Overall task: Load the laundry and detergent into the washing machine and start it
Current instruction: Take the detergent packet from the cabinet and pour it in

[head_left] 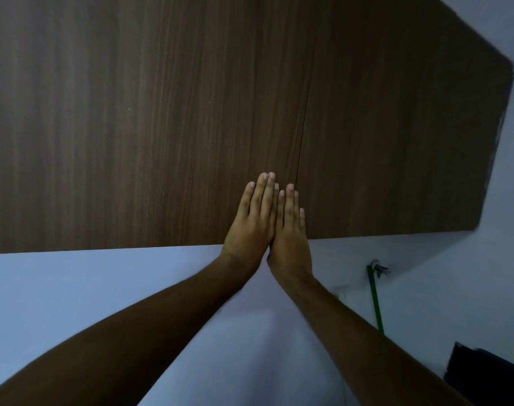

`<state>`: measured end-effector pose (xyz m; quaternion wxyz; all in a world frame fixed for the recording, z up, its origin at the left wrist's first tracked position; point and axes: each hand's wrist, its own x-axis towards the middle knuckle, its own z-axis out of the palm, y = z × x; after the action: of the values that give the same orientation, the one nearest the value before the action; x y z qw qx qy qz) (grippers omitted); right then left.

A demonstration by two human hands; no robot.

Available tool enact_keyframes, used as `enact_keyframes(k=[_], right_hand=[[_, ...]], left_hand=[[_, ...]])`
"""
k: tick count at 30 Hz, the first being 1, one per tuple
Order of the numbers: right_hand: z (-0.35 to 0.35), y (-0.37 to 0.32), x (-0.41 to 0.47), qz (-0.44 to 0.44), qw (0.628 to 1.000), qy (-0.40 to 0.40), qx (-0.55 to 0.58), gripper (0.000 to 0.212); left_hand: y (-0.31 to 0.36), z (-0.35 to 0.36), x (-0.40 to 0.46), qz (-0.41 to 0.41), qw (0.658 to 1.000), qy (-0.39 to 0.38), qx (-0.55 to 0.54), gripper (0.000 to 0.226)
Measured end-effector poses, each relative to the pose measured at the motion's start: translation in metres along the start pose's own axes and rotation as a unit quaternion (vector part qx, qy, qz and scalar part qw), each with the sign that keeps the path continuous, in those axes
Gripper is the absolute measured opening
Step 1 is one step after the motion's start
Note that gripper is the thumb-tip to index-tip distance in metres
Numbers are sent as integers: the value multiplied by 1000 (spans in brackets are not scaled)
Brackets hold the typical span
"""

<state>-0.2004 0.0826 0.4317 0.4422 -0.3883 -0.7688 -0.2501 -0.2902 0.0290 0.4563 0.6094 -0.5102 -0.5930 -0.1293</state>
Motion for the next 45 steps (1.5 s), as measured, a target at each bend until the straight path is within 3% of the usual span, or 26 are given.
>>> enact_keyframes(k=[2,4,7,10,12,15,19,24,28,34,39,42,45], right_hand=[[-15,6,-5,1,990,-1,138,91],[-40,8,-2,28,966,71,246,69],[-86,0,16,146,925,132,326,57],[-124,-1,32,266,859,52,435,59],[-143,5,30,286,833,-9,474,55],[-159,7,19,260,845,-9,467,53],[-183,-4,2,241,864,37,441,46],[-217,-14,-26,211,897,75,381,42],[-247,-28,-47,206,909,93,350,31],[-301,-56,-68,168,867,108,457,35],[-356,-97,-77,103,816,143,550,49],[-378,-137,-77,68,796,168,578,38],[-394,-178,-82,31,750,137,647,30]], left_hand=[[1,-9,-1,-6,1000,-11,-7,74],[2,-21,-3,-8,1000,-10,-18,76],[5,-49,-11,-2,999,-3,-44,83],[6,-80,-22,-8,996,-12,-87,90],[4,-100,-26,2,988,-36,-147,99],[1,-128,-30,8,949,-52,-310,109],[-7,-175,-21,-67,853,-12,-517,83],[-15,-223,-10,-116,841,22,-527,62],[-19,-252,-21,-138,837,47,-527,61],[-53,-298,-21,-135,823,84,-546,73],[-88,-351,-31,-170,774,138,-594,69],[-112,-379,-51,-192,742,156,-623,62],[-140,-399,-73,-205,726,170,-634,59]])
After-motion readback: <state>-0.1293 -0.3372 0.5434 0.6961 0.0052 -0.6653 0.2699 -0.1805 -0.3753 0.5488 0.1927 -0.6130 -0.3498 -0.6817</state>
